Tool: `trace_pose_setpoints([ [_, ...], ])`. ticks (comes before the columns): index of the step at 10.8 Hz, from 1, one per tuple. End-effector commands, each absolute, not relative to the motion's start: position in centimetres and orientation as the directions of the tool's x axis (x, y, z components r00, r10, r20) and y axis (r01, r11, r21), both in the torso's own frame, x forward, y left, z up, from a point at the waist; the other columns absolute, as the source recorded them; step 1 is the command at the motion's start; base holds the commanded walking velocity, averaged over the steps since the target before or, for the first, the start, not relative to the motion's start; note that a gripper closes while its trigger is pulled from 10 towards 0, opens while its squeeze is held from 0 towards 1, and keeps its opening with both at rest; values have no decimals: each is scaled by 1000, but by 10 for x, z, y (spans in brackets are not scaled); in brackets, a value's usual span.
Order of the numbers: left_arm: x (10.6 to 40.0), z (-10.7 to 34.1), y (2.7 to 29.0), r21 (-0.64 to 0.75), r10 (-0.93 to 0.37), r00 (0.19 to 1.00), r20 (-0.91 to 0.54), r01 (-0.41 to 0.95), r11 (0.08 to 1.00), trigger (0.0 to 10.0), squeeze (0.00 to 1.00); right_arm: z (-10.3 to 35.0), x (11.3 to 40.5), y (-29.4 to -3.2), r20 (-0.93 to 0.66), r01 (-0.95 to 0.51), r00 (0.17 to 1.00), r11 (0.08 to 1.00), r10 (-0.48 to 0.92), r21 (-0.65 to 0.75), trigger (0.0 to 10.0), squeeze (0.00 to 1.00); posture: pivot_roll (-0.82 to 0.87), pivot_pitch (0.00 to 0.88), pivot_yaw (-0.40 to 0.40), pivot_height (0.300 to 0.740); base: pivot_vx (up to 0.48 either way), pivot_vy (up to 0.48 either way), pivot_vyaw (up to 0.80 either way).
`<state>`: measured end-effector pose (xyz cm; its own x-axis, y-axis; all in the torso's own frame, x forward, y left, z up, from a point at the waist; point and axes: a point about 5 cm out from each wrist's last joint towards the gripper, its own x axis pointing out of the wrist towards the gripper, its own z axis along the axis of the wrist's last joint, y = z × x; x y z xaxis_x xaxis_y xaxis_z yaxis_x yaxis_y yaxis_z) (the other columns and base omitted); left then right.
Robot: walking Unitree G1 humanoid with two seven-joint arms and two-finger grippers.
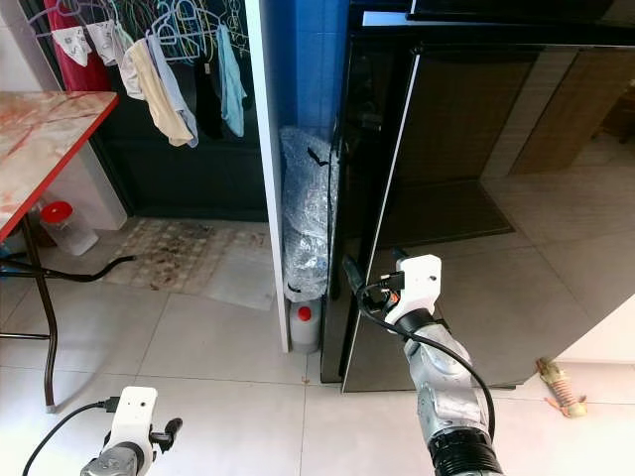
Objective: Restocking fridge
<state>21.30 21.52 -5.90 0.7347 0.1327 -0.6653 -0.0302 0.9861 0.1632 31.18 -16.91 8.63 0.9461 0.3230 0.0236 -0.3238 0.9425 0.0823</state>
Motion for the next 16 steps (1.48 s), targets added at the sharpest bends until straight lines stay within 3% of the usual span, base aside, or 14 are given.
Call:
trace_pose_setpoints([
  [1,213,-59,215,162,135,733,-667,-35,986,10000,0,86,313,-170,24,-315,949,945,315,82,10000,0,-116,23,-9,740,0,0,0],
  [3,214,-58,215,160,137,739,-659,-41,986,10000,0,48,292,-171,-66,-191,978,976,198,103,10000,0,-120,32,-7,740,0,0,0],
  [8,214,-58,216,159,136,741,-657,-40,986,10000,0,42,287,-184,-69,-94,992,988,103,120,10000,0,-121,33,-6,740,0,0,0],
  [16,213,-58,216,160,140,745,-652,-45,986,10000,0,53,290,-171,15,-135,991,982,134,132,10000,0,-120,33,-6,740,0,0,0],
])
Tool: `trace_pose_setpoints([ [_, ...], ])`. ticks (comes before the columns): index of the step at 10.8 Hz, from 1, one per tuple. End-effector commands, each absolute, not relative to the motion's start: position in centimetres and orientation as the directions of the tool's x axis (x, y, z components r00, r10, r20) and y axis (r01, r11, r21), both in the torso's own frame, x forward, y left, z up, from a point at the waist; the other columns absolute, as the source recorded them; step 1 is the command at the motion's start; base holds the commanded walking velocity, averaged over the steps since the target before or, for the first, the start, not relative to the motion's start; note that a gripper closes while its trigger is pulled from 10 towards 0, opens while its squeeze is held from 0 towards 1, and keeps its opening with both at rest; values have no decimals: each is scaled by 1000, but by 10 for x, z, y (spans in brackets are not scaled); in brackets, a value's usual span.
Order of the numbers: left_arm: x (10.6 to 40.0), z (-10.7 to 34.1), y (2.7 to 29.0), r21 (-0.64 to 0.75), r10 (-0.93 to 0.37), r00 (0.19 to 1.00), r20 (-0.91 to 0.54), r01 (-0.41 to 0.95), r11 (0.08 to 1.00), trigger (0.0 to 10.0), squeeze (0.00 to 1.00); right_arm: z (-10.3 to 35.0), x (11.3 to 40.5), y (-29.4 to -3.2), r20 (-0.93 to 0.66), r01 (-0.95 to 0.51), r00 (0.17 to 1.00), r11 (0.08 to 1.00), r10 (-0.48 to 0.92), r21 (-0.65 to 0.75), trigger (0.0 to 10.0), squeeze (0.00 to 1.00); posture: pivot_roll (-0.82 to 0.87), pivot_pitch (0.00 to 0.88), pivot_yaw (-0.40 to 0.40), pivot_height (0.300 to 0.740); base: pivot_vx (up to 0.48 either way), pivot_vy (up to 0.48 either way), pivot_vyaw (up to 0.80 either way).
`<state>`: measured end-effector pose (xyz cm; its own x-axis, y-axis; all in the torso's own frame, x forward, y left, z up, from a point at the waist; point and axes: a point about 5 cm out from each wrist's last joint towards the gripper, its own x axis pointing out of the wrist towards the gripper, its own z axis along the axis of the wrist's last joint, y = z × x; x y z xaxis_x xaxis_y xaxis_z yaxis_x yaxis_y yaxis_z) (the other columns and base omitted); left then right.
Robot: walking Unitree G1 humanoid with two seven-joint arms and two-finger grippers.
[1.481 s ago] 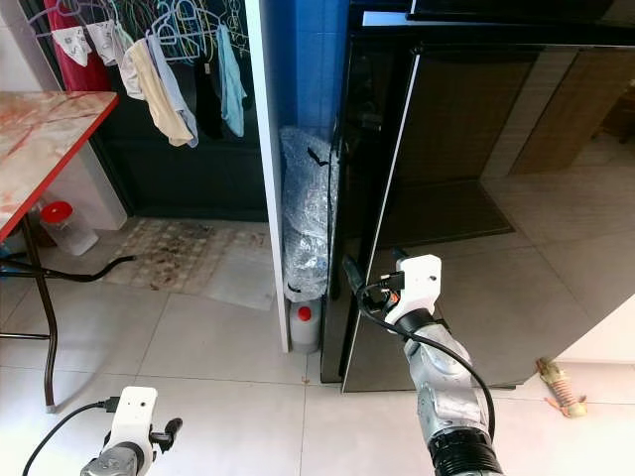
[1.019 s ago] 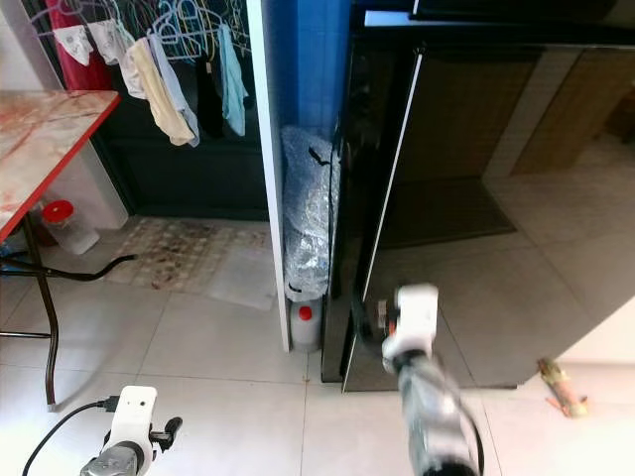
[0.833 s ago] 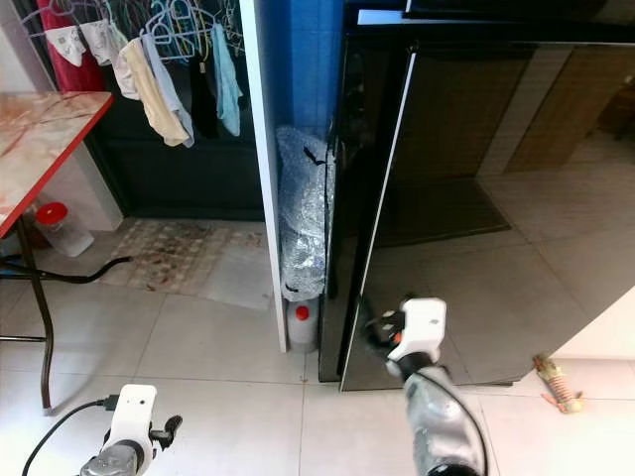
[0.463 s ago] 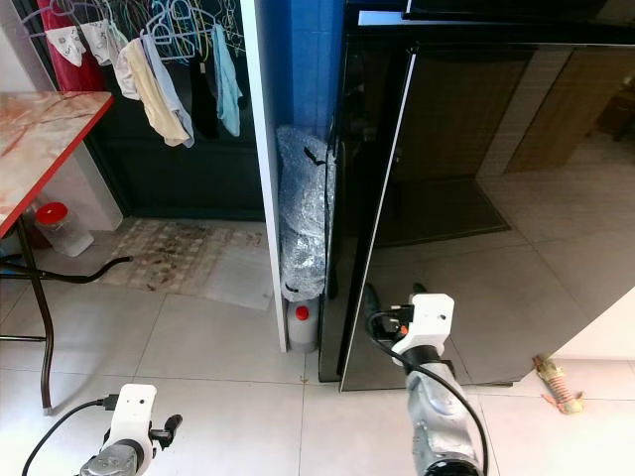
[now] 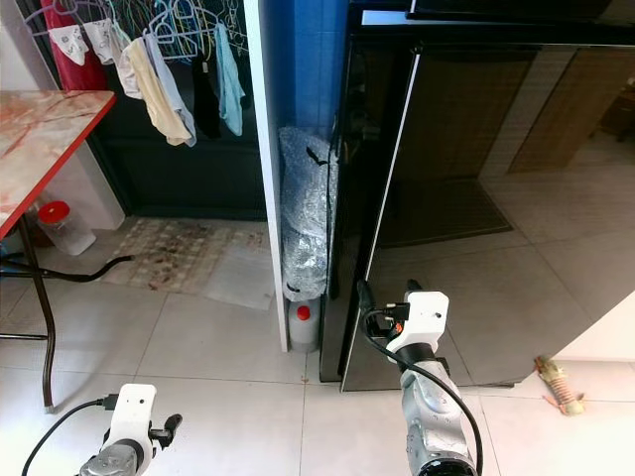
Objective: Restocking fridge
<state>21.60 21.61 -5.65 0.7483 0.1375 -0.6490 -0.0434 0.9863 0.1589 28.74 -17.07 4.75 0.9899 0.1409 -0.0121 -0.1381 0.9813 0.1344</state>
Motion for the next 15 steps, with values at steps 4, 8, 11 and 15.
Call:
trace_pose_setpoints([
  [4,213,-58,216,159,138,746,-652,-43,986,10000,0,46,287,-163,-22,-207,977,967,213,148,10000,0,-118,24,-8,740,0,0,0],
  [8,214,-58,215,160,136,748,-650,-41,986,10000,0,47,288,-161,-19,-219,974,964,224,149,10000,0,-119,18,-7,740,61,0,0],
  [11,215,-57,216,163,141,752,-644,-45,986,10000,0,46,289,-160,-23,-230,971,962,236,149,10000,0,-119,18,-7,740,251,0,0],
  [15,216,-56,216,164,141,754,-642,-45,985,10000,0,46,288,-159,-27,-239,969,960,245,145,10000,0,-119,18,-7,740,264,0,0],
])
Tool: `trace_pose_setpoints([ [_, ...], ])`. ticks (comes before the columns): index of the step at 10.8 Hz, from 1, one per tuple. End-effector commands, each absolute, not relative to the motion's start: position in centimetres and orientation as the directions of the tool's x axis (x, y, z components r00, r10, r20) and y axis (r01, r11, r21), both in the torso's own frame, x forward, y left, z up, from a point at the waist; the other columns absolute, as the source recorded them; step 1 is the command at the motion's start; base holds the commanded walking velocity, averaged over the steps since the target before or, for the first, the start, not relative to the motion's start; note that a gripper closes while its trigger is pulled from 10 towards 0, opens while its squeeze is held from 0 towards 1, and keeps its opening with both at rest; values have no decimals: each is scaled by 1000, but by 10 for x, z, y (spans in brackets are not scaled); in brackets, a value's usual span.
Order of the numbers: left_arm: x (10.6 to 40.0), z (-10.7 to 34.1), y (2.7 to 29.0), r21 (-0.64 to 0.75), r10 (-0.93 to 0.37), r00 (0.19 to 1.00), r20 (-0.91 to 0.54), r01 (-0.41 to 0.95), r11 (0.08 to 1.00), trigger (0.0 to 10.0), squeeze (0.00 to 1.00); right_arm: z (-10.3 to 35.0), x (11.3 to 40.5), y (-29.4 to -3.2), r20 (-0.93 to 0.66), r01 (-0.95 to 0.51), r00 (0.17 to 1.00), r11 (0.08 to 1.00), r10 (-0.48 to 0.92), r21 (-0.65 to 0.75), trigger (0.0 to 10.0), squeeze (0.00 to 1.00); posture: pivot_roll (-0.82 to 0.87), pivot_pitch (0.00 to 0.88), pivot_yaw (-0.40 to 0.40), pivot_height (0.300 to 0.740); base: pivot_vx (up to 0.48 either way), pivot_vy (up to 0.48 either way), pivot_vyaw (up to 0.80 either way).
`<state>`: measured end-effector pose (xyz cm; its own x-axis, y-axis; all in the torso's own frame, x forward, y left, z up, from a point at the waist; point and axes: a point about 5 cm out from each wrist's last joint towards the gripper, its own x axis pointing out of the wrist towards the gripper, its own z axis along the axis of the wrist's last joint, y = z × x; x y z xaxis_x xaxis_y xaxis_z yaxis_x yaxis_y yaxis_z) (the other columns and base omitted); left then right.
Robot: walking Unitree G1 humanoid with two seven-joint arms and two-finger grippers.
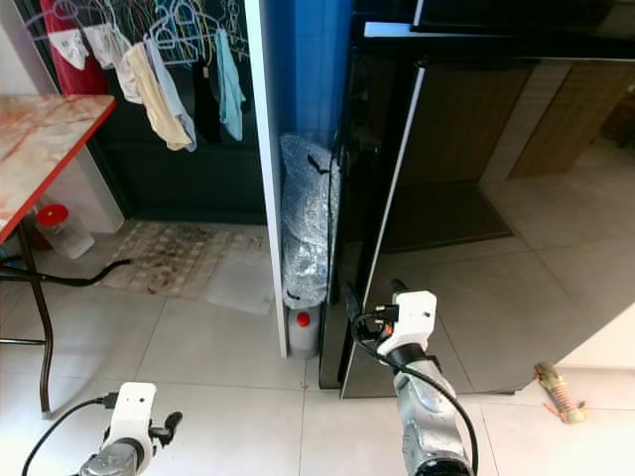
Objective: Restocking fridge
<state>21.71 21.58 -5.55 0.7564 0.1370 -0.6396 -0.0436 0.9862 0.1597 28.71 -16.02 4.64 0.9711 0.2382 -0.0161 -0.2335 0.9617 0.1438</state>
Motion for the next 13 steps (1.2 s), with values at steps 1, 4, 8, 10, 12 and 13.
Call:
trace_pose_setpoints([
  [1,217,-56,215,164,141,755,-640,-45,985,10000,0,46,289,-159,-32,-239,969,960,246,144,10000,0,-118,21,-9,740,270,0,0],
  [4,217,-56,216,165,146,755,-639,-50,985,10000,0,46,289,-160,-36,-239,968,961,247,141,10000,0,-118,23,-11,740,270,0,0],
  [8,217,-55,216,166,147,758,-636,-52,985,10000,0,46,289,-161,-40,-238,968,961,246,137,10000,0,-118,27,-13,740,268,0,0],
  [10,218,-55,215,165,147,760,-633,-54,985,10000,0,45,289,-161,-43,-239,968,961,247,136,10000,0,-118,27,-14,740,270,0,0],
  [12,218,-55,215,164,147,763,-629,-54,985,10000,0,45,289,-161,-44,-240,968,961,248,136,10000,0,-118,27,-14,740,270,0,0],
  [13,219,-54,214,163,146,765,-628,-54,985,10000,0,45,289,-161,-44,-239,968,961,247,135,10000,0,-119,28,-14,740,270,0,0],
])
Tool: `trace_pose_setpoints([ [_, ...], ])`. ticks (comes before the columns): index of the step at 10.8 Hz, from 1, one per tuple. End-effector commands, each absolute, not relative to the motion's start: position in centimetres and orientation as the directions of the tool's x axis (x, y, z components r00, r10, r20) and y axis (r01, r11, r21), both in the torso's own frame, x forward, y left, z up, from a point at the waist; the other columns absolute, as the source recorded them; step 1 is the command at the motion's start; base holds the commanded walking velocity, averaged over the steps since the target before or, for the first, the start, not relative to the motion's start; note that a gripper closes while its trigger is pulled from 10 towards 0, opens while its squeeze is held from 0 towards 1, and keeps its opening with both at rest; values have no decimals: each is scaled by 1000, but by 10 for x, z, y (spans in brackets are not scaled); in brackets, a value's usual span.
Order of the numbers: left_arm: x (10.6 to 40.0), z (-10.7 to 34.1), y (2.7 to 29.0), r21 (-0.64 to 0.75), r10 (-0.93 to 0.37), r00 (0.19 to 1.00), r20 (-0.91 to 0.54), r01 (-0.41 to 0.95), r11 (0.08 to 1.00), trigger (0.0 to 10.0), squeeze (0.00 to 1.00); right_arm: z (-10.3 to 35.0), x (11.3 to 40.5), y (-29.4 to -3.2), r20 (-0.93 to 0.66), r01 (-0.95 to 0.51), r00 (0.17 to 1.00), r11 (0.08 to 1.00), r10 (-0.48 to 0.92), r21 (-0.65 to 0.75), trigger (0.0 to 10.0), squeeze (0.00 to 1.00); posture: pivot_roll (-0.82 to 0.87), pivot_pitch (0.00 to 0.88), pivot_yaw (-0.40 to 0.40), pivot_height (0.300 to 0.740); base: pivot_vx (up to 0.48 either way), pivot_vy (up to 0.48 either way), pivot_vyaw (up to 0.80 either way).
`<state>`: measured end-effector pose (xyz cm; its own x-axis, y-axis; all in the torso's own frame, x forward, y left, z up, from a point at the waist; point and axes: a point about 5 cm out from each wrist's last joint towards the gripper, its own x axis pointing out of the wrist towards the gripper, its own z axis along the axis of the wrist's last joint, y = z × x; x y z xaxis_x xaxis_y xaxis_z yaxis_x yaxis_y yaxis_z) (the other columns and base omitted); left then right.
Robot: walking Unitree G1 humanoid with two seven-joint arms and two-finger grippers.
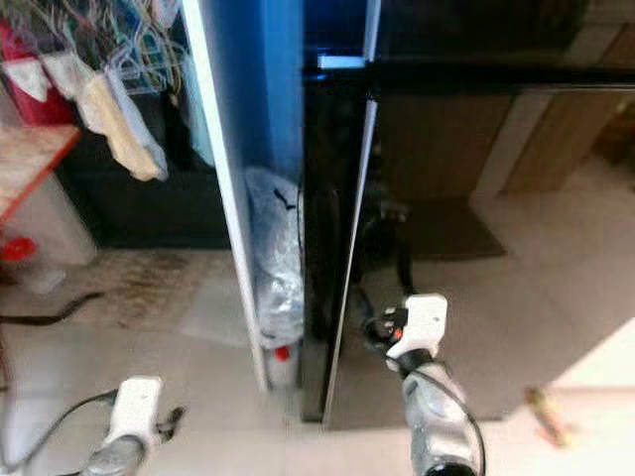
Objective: Restocking fridge
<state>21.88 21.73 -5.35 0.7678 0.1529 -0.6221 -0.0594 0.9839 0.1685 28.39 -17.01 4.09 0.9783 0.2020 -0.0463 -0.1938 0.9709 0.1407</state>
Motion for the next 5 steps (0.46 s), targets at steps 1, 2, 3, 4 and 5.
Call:
trace_pose_setpoints([
  [1,219,-54,214,163,145,765,-627,-53,985,10000,0,45,289,-161,-45,-241,968,961,249,135,10000,0,-119,27,-15,740,270,0,0],
  [2,219,-54,213,163,145,766,-626,-54,985,10000,0,45,289,-161,-46,-242,967,961,250,135,10000,0,-119,27,-15,740,270,0,0],
  [3,219,-54,213,164,146,767,-625,-53,985,10000,0,45,290,-161,-46,-243,967,961,251,134,10000,0,-119,27,-15,740,270,0,0],
  [4,219,-54,213,165,146,767,-625,-53,985,10000,0,45,290,-161,-46,-242,967,961,250,133,10000,0,-119,28,-15,740,270,0,0],
  [5,220,-54,213,166,147,768,-623,-54,985,10000,0,46,290,-161,-46,-243,967,961,251,132,10000,0,-119,28,-15,740,270,0,0],
])
